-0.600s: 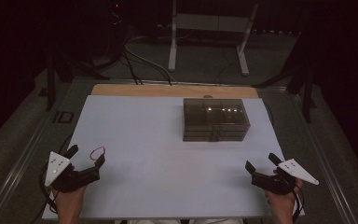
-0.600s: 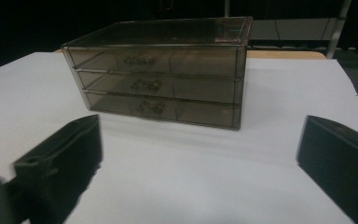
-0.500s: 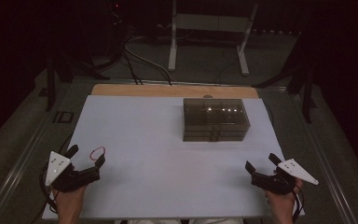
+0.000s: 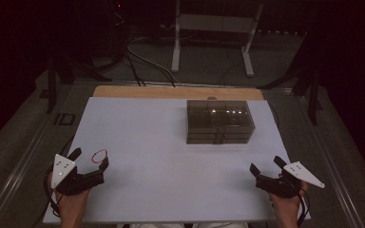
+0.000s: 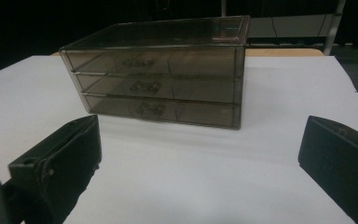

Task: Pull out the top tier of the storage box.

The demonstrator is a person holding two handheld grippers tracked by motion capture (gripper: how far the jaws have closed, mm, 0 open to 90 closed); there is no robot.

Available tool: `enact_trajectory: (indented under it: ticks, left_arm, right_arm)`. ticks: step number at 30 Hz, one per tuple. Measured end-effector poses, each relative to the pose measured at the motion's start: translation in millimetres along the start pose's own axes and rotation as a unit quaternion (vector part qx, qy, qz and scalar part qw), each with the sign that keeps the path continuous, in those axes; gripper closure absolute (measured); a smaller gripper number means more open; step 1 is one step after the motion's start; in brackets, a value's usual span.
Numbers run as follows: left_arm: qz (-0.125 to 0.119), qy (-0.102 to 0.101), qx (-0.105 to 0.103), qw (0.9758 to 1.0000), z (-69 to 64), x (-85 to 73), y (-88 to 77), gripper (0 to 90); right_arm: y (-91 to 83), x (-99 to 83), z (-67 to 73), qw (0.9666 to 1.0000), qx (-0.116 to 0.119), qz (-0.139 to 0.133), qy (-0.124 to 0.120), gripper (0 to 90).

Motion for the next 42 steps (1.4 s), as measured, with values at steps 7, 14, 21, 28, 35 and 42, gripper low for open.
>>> enact_trajectory:
  ticks: [7, 14, 21, 28, 35, 42]
  left_arm:
    - [-0.002, -0.002, 0.001, 1.0, 1.2, -1.4, 0.5, 3.3]
    - [-0.003, 0.0, 0.003, 1.0, 1.2, -2.0, 0.1, 3.3]
    - [-0.002, 0.001, 0.003, 1.0, -0.6, -2.5, 0.2, 3.4]
    - [-0.002, 0.001, 0.003, 1.0, -1.0, -2.7, 0.4, 3.4]
    - [0.0, 0.002, 0.004, 1.0, -0.8, -3.0, 0.4, 3.4]
    - [0.001, 0.001, 0.003, 1.0, -1.3, -3.5, 1.0, 3.3]
  right_arm:
    - [2.6, 1.4, 4.6, 1.0, 0.004, 0.002, 0.007, 0.0]
    - [4.1, 4.1, 6.8, 0.9997, 0.01, -0.003, 0.023, 0.0]
    - [5.1, 7.9, 6.6, 0.9997, 0.006, -0.004, 0.023, 0.0]
    - [8.7, 12.9, 9.4, 0.9999, 0.006, -0.004, 0.015, 0.0]
    - [14.8, 17.6, 16.2, 1.0, 0.007, 0.002, -0.003, 0.0]
    - [21.4, 20.4, 21.4, 0.9999, 0.008, 0.006, -0.008, 0.0]
Point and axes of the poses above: each handheld gripper's, and its own axes: y roughly forward along the jaws, x roughly out of its top, z roughly to its left, the point moved 2 cm from there along y, roughly forward along the jaws, and after that the axes turned 12 degrees about -y, right-handed, at the moved point
